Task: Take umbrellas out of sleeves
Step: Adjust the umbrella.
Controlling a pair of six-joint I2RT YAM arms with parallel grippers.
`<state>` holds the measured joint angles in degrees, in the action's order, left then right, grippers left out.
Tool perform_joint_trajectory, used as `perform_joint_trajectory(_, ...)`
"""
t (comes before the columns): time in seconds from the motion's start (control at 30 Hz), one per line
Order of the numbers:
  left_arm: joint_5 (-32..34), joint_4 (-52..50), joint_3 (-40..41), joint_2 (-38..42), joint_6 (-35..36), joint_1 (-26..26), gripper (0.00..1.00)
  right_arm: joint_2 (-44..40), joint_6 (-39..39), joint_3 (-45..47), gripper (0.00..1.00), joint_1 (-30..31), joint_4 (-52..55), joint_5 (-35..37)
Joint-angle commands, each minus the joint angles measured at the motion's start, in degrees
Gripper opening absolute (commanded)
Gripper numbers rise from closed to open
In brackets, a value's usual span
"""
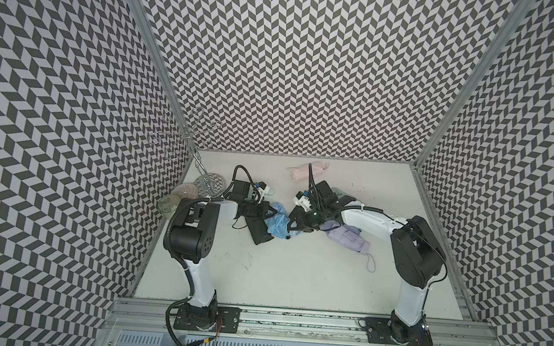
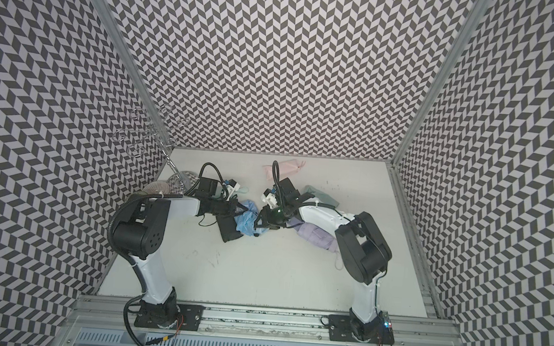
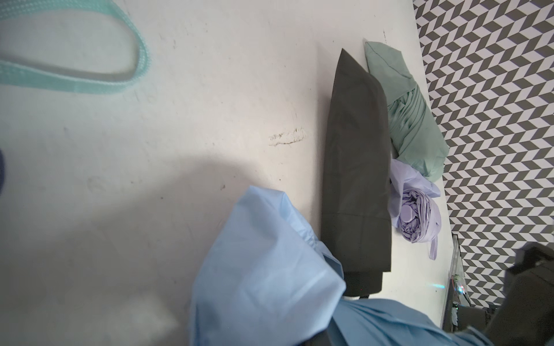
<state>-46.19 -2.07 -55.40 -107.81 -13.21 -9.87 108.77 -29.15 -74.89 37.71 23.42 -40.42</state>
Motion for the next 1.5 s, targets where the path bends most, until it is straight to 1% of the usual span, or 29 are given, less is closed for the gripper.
perform_joint_trajectory(0.0, -2.19, -7.52, 1.10, -2.31, -0.76, -2.70, 0.01, -1.97, -2.18, 4.89, 0.00, -0.15, -14.09, -2.36)
perform_joint_trajectory(0.1, -3.24, -9.54, -0.50, -0.08, -1.49, -2.70, 0.01, -6.38, -6.54, 11.60, 0.00, -2.80, -22.16, -6.44)
perform_joint_trajectory(0.27, -4.67, -10.71, -2.26, 6.08, -4.57, -3.98, 0.01, -13.45, -9.78, 19.04, 0.00, -5.95, -30.08, -11.20)
perform_joint_trajectory(0.33, -4.61, -11.80, -3.30, 8.25, -5.33, -4.91, 0.01, -16.71, -12.31, 22.07, 0.00, -6.88, -34.22, -13.00)
perform_joint_trajectory(0.4, -3.13, -11.65, -3.42, 11.17, -7.05, -5.34, 0.01, -20.09, -14.25, 25.06, 0.00, -8.30, -36.41, -13.96)
perform_joint_trajectory(0.5, 1.15, -12.83, -4.45, 15.15, -8.02, -5.32, 0.01, -25.41, -13.15, 28.17, 0.00, -11.05, -33.03, -14.39)
perform_joint_trajectory(0.67, 8.48, -17.53, -8.28, 19.12, -5.62, -5.16, 0.02, -36.04, -8.59, 32.89, 0.00, -16.77, -23.89, -16.39)
perform_joint_trajectory(0.73, 10.11, -18.97, -9.44, 19.58, -4.74, -4.79, 0.02, -40.15, -7.55, 35.07, 0.00, -19.24, -21.00, -17.31)
perform_joint_trajectory(0.8, 10.29, -19.29, -9.94, 19.83, -4.37, -4.68, 0.02, -43.55, -5.93, 37.06, 0.00, -21.31, -17.94, -17.91)
perform_joint_trajectory(0.9, 6.24, -19.10, -10.28, 19.56, -4.52, -4.93, 0.02, -48.75, -4.85, 39.68, 0.00, -24.49, -14.59, -19.22)
perform_joint_trajectory(0.97, 3.04, -17.75, -9.30, 20.24, -5.68, -6.12, 0.02, -53.03, -5.52, 40.67, 0.00, -27.01, -13.61, -19.95)
perform_joint_trajectory(1.07, -0.46, -15.80, -7.93, 21.75, -6.82, -9.55, 0.02, -59.57, -9.21, 40.59, 0.00, -30.54, -14.04, -20.03)
perform_joint_trajectory(1.13, -1.86, -13.16, -6.47, 23.27, -8.67, -12.77, 0.02, -63.14, -11.24, 39.90, 0.00, -32.10, -14.04, -19.14)
perform_joint_trajectory(1.17, -2.56, -11.18, -5.34, 23.95, -9.15, -14.28, 0.02, -64.63, -12.08, 39.44, 0.00, -32.92, -13.89, -18.39)
perform_joint_trajectory(1.23, -4.63, -6.53, -2.73, 24.87, -13.90, -16.47, 0.02, -66.62, -12.82, 38.30, 0.00, -34.29, -13.11, -17.68)
perform_joint_trajectory(1.37, -8.81, 8.07, 4.50, 25.05, -22.29, -20.74, 0.03, -66.43, -11.79, 35.93, 0.00, -35.56, -10.58, -17.13)
perform_joint_trajectory(1.43, -10.06, 11.42, 6.58, 22.75, -22.82, -22.85, 0.03, -66.05, -11.63, 35.79, 0.00, -35.52, -10.62, -16.99)
perform_joint_trajectory(1.47, -11.49, 14.85, 8.10, 21.40, -23.18, -23.95, 0.03, -65.72, -11.26, 35.81, 0.00, -35.52, -10.48, -16.93)
